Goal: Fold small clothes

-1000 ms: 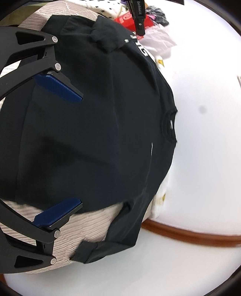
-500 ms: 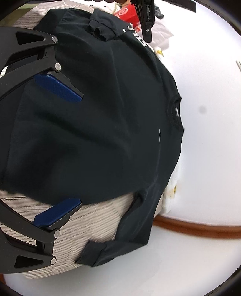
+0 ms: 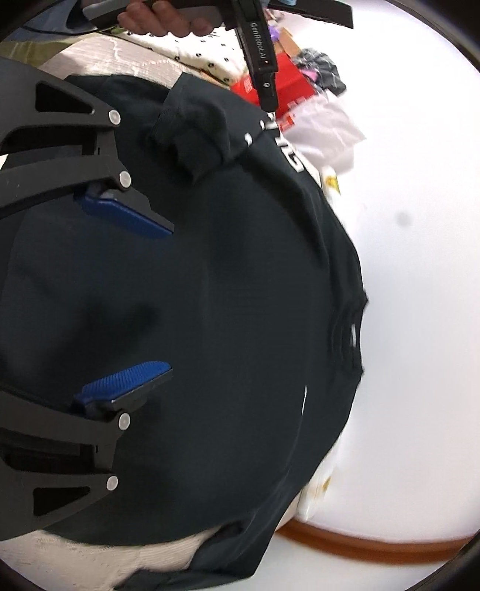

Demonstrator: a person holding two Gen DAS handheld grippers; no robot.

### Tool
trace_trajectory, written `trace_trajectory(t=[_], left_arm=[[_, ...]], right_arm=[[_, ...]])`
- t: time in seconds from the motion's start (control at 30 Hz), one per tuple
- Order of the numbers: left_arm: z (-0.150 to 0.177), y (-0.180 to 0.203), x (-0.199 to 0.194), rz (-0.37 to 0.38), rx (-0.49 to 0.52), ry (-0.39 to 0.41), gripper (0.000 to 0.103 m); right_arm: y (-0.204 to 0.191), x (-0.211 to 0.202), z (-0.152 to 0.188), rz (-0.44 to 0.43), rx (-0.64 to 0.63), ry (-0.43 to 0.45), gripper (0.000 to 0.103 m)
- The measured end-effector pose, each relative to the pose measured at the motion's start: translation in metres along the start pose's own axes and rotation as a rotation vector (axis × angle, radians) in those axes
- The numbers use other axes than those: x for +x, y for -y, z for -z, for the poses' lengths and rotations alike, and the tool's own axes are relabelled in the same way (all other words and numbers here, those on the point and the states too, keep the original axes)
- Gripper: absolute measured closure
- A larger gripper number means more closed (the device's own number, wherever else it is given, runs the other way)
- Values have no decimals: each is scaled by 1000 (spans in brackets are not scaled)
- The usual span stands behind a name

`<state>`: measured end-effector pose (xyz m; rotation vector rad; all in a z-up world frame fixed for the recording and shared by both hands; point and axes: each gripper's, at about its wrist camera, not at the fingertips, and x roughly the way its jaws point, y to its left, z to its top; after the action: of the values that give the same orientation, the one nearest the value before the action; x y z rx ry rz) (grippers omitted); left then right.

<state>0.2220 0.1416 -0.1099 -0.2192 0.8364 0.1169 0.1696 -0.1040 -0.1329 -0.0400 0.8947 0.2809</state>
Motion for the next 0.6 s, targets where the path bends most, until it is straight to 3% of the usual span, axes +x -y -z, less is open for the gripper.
trace_trajectory(t=[0.17, 0.33, 0.6], left_arm=[[13, -53, 2, -10, -45, -23, 42], [31, -91, 6, 15, -70, -42, 40], [59, -119, 9, 52, -81, -71, 40]], right_arm=[[-42, 27, -8, -60, 30, -51, 35], [-79, 52, -14, -181, 58, -95, 35], [-124, 104, -11, -142, -6, -171, 35]])
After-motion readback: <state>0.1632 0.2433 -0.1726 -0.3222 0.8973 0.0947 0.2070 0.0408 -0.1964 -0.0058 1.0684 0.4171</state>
